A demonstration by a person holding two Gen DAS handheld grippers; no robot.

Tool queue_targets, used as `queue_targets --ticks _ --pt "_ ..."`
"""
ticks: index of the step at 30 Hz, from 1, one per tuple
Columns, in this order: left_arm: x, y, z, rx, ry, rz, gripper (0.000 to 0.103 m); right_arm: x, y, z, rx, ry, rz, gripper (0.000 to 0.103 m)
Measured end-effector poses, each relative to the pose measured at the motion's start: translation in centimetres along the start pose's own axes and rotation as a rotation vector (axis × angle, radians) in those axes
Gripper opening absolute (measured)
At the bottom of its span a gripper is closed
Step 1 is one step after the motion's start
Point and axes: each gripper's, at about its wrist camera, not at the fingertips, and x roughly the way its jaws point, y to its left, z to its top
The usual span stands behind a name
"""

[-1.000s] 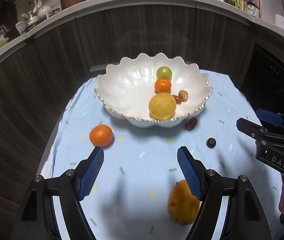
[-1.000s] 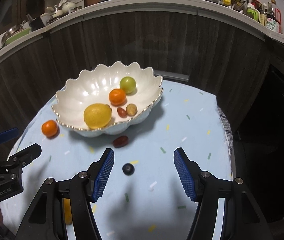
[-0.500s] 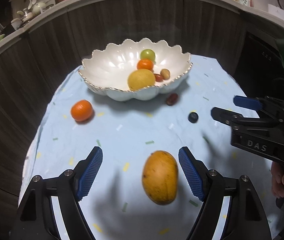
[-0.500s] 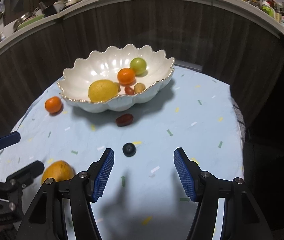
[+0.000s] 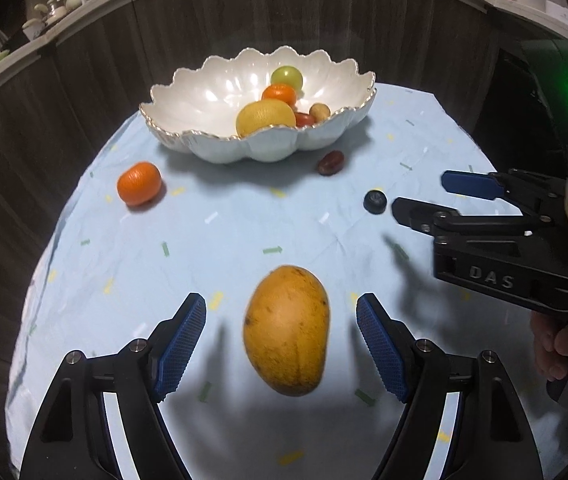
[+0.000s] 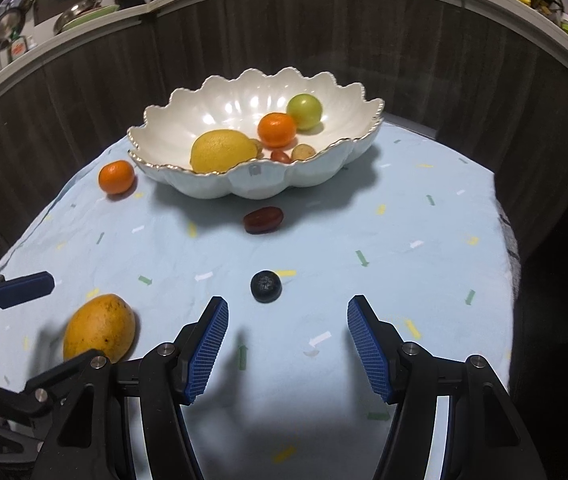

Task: Organize fruits
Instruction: 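Withdraw both open tools toward the yellow mango and the dark blueberry, then close the left tool on the yellow mango while the right tool grasps the blueberry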

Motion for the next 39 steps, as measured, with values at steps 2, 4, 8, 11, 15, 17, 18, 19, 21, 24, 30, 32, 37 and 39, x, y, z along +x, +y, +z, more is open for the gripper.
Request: queue_targets --ticks 2,4,8,11,15,17,18,19,21,24,30,32,37,39 --pt "0.1 -0.3 -0.2 -0.012 0.004 0.001 0.077 0.6 0.0 0.0 -0.018 0.009 0.018 0.063" --pt "0.3 -0.6 -0.4 -0.021 0.010 0.003 0.072 1.1 0.0 0.2 -0.034 0.015 0.032 0.063" --pt "1.1 -0.8 -0.7 -0.045 0.031 0.001 0.066 2.0 0.1 0.5 -0.074 0.021 0.045 0.062" --pt "1.3 -0.6 -0.6 -0.064 0.015 0.018 0.061 2.7 0.3 0.8 -0.104 0.036 0.055 0.061" --pt "1.9 -0.6 -0.7 -0.065 0.020 0.043 0.055 3.7 0.3 1.0 -0.121 0.044 0.060 0.055" --pt "2.4 -0.5 -0.8 -0.069 0.033 0.051 0.053 4.2 0.4 1.1 -0.131 0.051 0.060 0.051" --pt "2.7 -0.4 -0.8 -0.073 0.045 0.050 0.052 4.3 0.5 1.0 -0.133 0.049 0.061 0.051" --pt "2.9 -0.4 -0.9 -0.078 0.052 0.043 0.052 4.4 0.5 1.1 -0.133 0.048 0.066 0.050" --pt "3.0 -0.3 -1.0 -0.080 0.051 0.042 0.051 4.4 0.5 1.1 -0.134 0.043 0.070 0.044" --pt "3.1 -0.3 -1.1 -0.082 0.044 0.040 0.051 4.5 0.6 1.2 -0.141 0.036 0.075 0.029" --pt "3.0 -0.1 -1.0 -0.086 0.047 0.025 0.050 4.4 0.7 1.2 -0.144 0.031 0.072 0.022" --pt "3.0 -0.1 -1.0 -0.086 0.049 0.023 0.050 4.2 0.7 1.1 -0.140 0.030 0.070 0.022" --pt "2.9 0.1 -0.9 -0.090 0.051 0.021 0.049 3.4 0.8 1.0 -0.127 0.020 0.064 0.022" --pt "2.6 0.1 -0.8 -0.090 0.042 0.022 0.049 2.9 0.8 1.0 -0.120 0.015 0.061 0.022"
